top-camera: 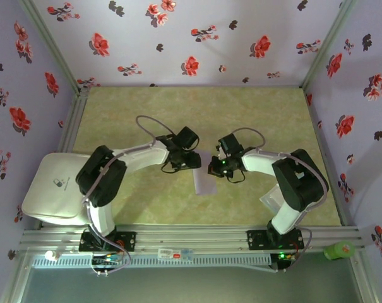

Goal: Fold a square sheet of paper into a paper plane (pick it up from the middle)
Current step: Hold the square sheet of paper at the center of the table, then first fold the square sheet of paper in half at the center of the table.

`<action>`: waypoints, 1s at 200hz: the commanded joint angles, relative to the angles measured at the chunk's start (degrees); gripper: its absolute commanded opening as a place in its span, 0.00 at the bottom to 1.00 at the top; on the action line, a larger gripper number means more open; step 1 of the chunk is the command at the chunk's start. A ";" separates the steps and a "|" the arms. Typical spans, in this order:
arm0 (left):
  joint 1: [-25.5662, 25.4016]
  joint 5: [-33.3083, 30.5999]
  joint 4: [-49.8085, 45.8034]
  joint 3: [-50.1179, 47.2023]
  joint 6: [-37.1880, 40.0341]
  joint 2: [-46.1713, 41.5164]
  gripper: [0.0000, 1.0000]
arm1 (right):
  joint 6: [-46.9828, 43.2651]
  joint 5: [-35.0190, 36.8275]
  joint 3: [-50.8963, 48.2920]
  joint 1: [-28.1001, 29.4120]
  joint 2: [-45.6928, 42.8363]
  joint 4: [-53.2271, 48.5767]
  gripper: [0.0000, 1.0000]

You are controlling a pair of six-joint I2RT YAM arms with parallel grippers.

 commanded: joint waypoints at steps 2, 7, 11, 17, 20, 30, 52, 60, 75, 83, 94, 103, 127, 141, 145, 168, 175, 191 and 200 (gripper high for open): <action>1.12 3.65 6.58 -2.77 -1.44 -5.45 0.27 | -2.72 5.12 -0.42 -0.41 2.93 -7.82 0.00; 1.30 4.91 8.38 -3.66 -1.90 -6.15 0.18 | -2.68 5.07 -0.40 -0.42 2.91 -7.91 0.00; 1.46 5.97 9.89 -4.36 -2.34 -6.61 0.10 | -2.67 5.13 -0.36 -0.42 2.93 -7.88 0.00; 1.67 7.34 12.14 -5.41 -3.10 -7.19 0.00 | -2.58 5.20 -0.40 -0.42 2.92 -7.93 0.00; 1.68 8.08 13.29 -5.94 -3.49 -7.38 0.00 | -2.50 5.28 -0.47 -0.42 2.97 -7.93 0.00; 1.85 10.34 17.36 -7.70 -4.76 -7.79 0.00 | -1.96 5.15 -0.62 -0.38 3.01 -7.55 0.00; 1.90 14.46 24.65 -10.42 -7.37 -6.67 0.00 | -1.07 5.19 -1.10 -0.42 2.76 -6.74 0.00; 1.89 15.66 26.35 -11.05 -8.11 -5.72 0.00 | -0.86 5.41 -1.28 -0.42 2.63 -6.62 0.00; 1.90 17.04 28.78 -12.14 -9.31 -4.12 0.00 | -0.73 5.40 -1.37 -0.42 2.60 -6.53 0.00; 1.90 18.04 30.54 -12.78 -9.98 -3.31 0.00 | -0.58 5.42 -1.37 -0.42 2.55 -6.52 0.00; 1.90 19.33 32.97 -13.77 -10.76 -2.24 0.00 | -0.62 5.47 -1.45 -0.38 2.48 -6.60 0.00; 1.90 19.43 33.79 -14.47 -11.14 -1.66 0.00 | -0.63 5.57 -1.46 -0.42 2.50 -6.57 0.00; 1.88 19.22 33.55 -15.89 -10.63 -0.82 0.00 | -0.40 5.49 -1.49 -0.42 2.55 -6.55 0.00; 1.90 18.94 33.00 -16.34 -10.12 -0.47 0.00 | -0.38 5.47 -1.53 -0.41 2.55 -6.61 0.00; 1.90 18.93 32.99 -16.48 -9.88 -0.36 0.00 | -0.30 5.54 -1.53 -0.42 2.57 -6.61 0.00; 1.83 17.52 31.15 -16.76 -8.00 0.17 0.00 | -0.37 5.58 -1.52 -0.37 2.49 -6.69 0.00; 1.90 17.20 30.37 -16.76 -7.41 0.48 0.00 | -0.32 5.57 -1.54 -0.35 2.53 -6.66 0.00; 1.90 15.53 28.04 -16.75 -5.71 0.72 0.00 | -0.29 5.75 -1.58 -0.34 2.39 -6.75 0.00; 1.93 14.91 27.32 -17.12 -5.15 0.80 0.00 | -0.24 5.76 -1.59 -0.34 2.52 -6.65 0.00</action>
